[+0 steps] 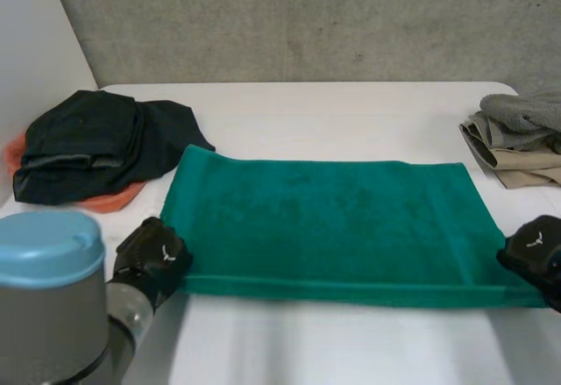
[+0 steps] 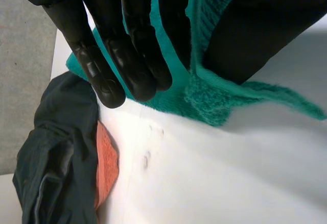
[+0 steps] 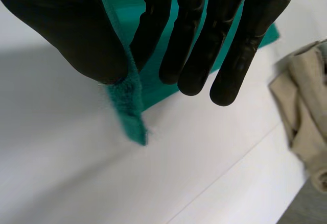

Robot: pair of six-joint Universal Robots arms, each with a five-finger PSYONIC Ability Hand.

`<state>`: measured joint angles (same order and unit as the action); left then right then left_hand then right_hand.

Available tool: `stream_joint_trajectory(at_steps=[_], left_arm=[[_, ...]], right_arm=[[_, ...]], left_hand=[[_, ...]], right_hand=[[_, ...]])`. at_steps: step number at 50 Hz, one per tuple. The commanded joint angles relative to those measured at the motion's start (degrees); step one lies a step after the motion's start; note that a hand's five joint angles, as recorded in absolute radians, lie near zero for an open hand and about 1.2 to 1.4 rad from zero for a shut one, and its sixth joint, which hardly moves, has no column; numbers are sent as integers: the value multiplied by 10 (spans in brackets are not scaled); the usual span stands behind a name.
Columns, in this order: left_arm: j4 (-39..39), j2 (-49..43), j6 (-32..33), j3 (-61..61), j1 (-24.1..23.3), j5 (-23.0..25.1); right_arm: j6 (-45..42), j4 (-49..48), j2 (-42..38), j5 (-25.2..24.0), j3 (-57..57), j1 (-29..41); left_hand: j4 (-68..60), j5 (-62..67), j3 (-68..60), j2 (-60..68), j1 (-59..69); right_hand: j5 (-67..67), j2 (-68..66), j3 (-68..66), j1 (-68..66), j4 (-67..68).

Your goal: Fold the laundry.

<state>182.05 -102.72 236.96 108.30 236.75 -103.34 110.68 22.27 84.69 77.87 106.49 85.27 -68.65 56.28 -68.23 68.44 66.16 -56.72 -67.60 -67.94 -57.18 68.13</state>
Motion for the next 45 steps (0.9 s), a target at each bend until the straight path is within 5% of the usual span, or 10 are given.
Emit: stream_joint_trajectory(at_steps=[1,11,20,28,45], left_arm=[[48,-139,-6,-137,5,1],[217,-264,79,-457,64,14],[361,-219,59,-600,93,123],[351,-167,-3,-480,100,129],[360,-143,-10,-108,96,150]], right_arm=[[58,-112,-115,21,-86,51],[122,-254,-218,98,-386,129],[212,-403,-158,96,-485,131],[223,-398,-146,97,-421,131],[218,-319,-149,43,-167,125]], left_hand=[[-113,137,-118,116,138],[-113,137,-118,116,138],[-113,137,-118,116,138],[-113,137,-118,116,138],[-113,137,-118,116,138]], right_hand=[[-133,-124,-121,-228,119],[-133,-124,-121,-228,119],[-133,-124,-121,-228,119],[-133,-124,-121,-228,119],[-133,-124,-121,-228,119]])
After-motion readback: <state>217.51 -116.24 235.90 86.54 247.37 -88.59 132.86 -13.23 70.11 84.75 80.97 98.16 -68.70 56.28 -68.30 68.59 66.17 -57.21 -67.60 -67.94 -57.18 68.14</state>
